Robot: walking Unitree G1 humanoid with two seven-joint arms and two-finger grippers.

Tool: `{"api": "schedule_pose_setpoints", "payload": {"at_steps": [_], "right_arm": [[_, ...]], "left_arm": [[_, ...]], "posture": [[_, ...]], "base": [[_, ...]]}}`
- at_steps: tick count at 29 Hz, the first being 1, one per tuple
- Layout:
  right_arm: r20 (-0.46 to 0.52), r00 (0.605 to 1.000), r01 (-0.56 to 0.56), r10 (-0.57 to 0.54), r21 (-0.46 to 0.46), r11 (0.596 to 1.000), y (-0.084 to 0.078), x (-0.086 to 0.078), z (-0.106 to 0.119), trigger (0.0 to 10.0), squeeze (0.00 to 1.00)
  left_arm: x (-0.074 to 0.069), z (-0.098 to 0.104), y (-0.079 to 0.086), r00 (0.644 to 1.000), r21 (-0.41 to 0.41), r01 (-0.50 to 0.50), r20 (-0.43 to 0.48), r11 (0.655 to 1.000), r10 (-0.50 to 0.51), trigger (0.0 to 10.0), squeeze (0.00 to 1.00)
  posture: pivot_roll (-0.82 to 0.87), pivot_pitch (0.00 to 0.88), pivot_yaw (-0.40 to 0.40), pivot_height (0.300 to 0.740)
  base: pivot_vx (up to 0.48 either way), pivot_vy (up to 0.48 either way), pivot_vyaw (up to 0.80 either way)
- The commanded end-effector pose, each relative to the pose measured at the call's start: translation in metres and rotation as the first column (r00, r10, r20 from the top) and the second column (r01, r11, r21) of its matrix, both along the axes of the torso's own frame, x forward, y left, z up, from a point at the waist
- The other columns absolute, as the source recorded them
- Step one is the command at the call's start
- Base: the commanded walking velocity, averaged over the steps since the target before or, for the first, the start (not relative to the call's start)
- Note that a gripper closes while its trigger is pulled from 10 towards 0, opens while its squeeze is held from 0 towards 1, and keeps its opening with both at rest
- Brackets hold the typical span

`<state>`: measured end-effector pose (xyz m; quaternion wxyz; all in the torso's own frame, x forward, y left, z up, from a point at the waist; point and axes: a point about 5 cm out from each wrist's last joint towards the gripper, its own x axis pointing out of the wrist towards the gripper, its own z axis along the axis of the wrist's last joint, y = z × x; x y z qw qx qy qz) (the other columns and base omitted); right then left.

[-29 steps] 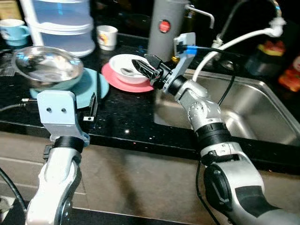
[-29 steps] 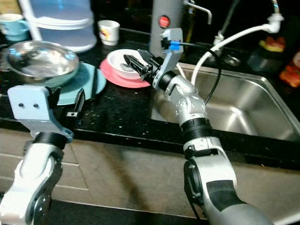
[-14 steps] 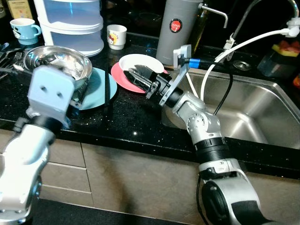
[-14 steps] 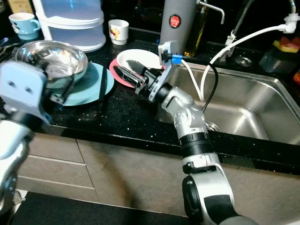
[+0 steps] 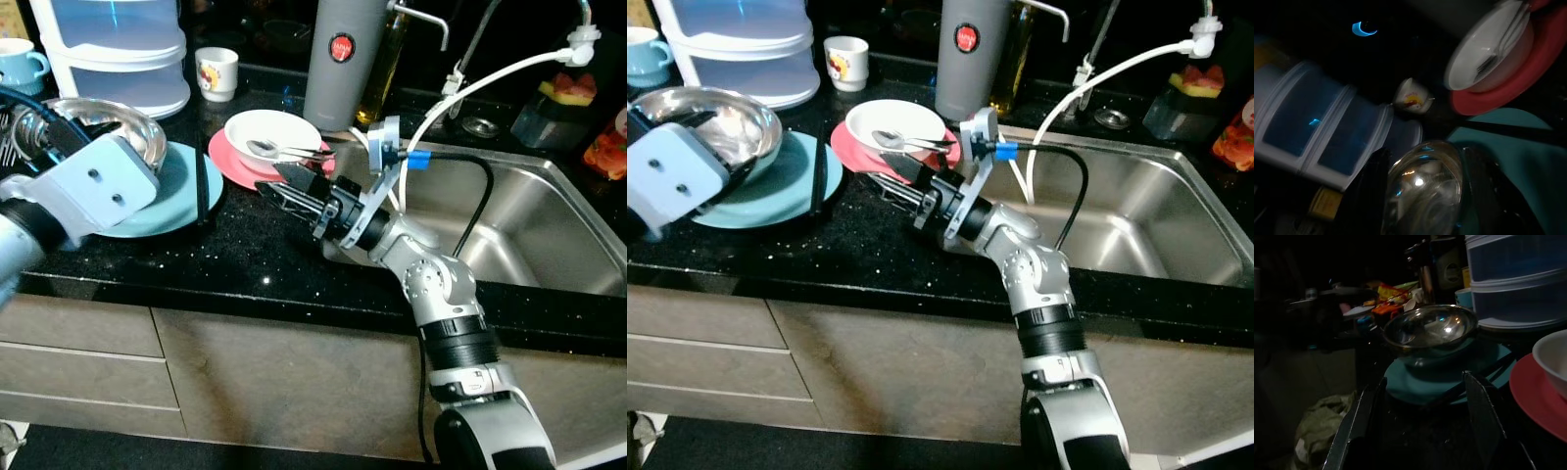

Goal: Kitchen organization

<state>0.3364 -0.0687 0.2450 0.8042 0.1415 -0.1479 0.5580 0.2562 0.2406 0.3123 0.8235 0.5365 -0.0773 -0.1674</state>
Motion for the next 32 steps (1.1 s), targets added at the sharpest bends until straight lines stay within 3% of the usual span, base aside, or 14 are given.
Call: {"api": "schedule_pose_setpoints", "payload": {"at_steps": [1,2,5,10,11,18,21,27,32], "right_arm": [[0.002,1.0,-0.01,0.01,-0.03,0.999,0.0,-0.004,-0.001,10.0,0.0],[0.002,1.0,-0.012,0.012,-0.036,0.999,0.0,-0.005,-0.001,10.0,0.0],[0.006,1.0,-0.016,0.016,-0.046,0.999,0.001,-0.007,-0.001,10.0,0.0],[0.008,1.0,-0.012,0.013,-0.06,0.998,0.002,-0.009,-0.002,10.0,0.0],[0.011,1.0,-0.008,0.009,-0.071,0.997,0.002,-0.009,-0.003,10.0,0.0],[0.013,1.0,-0.007,0.008,-0.086,0.996,0.003,-0.011,-0.004,10.0,0.0],[0.031,0.994,-0.102,0.106,-0.102,0.99,0.006,-0.024,-0.004,10.0,0.0],[0.033,0.984,-0.172,0.174,-0.06,0.983,0.005,-0.034,0.002,10.0,0.0],[0.064,0.991,-0.111,0.116,-0.086,0.99,0.007,-0.03,0.0,10.0,0.0]], "left_arm": [[-0.001,0.006,0.012,0.997,0.03,0.006,-0.074,1.0,-0.004,10.0,0.66],[-0.001,0.008,0.017,0.993,0.025,0.008,-0.115,1.0,-0.005,10.0,1.0],[-0.006,0.01,0.031,0.967,0.054,0.013,-0.254,0.998,0.001,10.0,1.0],[-0.009,0.015,0.04,0.946,0.049,0.03,-0.324,0.998,-0.012,10.0,1.0],[-0.011,0.017,0.044,0.92,0.033,0.04,-0.392,0.999,-0.024,10.0,0.0],[-0.011,0.02,0.062,0.888,0.092,0.015,-0.459,0.996,0.029,10.0,0.0],[-0.005,0.019,0.075,0.891,0.174,-0.027,-0.441,0.984,0.102,10.0,0.0],[0.004,0.022,0.072,0.915,0.184,-0.012,-0.394,0.983,0.085,10.0,0.0],[0.011,0.017,0.062,0.927,0.175,0.038,-0.375,0.984,0.031,10.0,0.0]], "posture": [[0.19,0.0,-0.114,0.74],[0.19,0.0,-0.114,0.74],[0.19,0.004,-0.107,0.74],[0.18,0.008,-0.102,0.74],[0.18,0.011,-0.099,0.74],[0.18,0.011,-0.098,0.74],[0.17,0.02,-0.093,0.74],[0.17,0.02,-0.092,0.74],[0.17,0.018,-0.093,0.74]], "base": [[0.0,0.0,0.0],[0.0,0.0,0.0],[0.0,0.0,0.0],[0.0,0.0,0.0],[0.0,0.0,0.0],[0.0,0.0,0.0],[0.0,0.0,0.0],[0.0,0.0,0.0],[0.0,0.0,0.64]]}}
